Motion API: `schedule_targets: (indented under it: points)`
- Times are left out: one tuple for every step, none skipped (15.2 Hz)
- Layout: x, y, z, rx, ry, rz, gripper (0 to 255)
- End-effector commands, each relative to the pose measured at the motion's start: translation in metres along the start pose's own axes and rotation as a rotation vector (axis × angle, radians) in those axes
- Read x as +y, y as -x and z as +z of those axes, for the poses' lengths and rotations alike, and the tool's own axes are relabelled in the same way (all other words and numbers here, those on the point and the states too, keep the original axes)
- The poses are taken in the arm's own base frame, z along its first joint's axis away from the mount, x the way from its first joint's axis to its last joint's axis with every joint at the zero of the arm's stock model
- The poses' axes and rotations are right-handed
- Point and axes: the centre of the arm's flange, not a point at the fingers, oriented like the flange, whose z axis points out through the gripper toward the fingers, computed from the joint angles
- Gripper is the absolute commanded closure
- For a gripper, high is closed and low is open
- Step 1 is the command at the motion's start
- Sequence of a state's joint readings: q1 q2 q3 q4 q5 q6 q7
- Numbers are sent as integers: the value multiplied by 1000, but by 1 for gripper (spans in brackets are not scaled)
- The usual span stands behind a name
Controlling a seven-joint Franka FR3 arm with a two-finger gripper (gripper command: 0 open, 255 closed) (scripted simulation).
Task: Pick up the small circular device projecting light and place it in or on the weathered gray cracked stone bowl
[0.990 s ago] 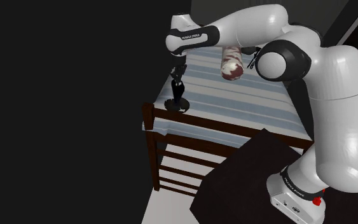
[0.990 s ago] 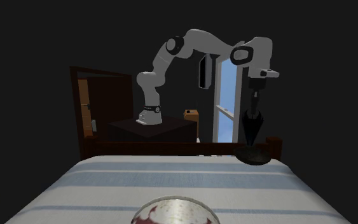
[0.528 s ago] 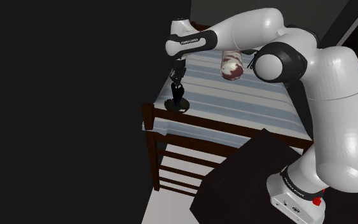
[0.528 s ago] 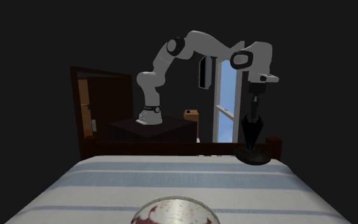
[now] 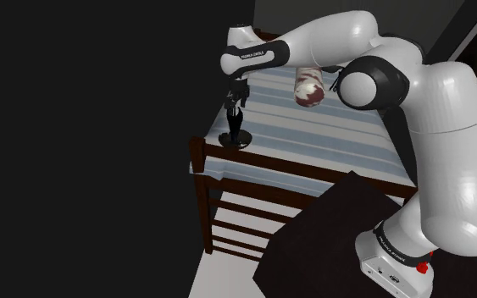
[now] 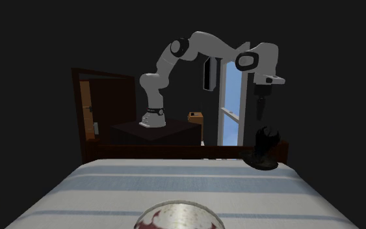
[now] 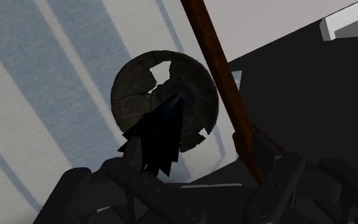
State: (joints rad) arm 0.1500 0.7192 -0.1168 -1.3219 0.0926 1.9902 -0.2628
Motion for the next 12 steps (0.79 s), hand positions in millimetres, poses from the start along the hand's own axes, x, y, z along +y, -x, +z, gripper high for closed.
schedule_targets:
  points:
    - [0,0,0,0,0,0,0]
    - [0,0,-13,0,0,0,0]
    - [0,0,-26,0,0,0,0]
    - [0,0,-40,0,0,0,0]
    - [0,0,-50,0,0,0,0]
    - [0,0,-50,0,0,0,0]
    - [0,0,-50,0,0,0,0]
    - [0,0,-50,0,0,0,0]
    - [0,0,-50,0,0,0,0]
    - [0,0,-50,0,0,0,0]
    - [0,0,-50,0,0,0,0]
    - [0,0,-50,0,0,0,0]
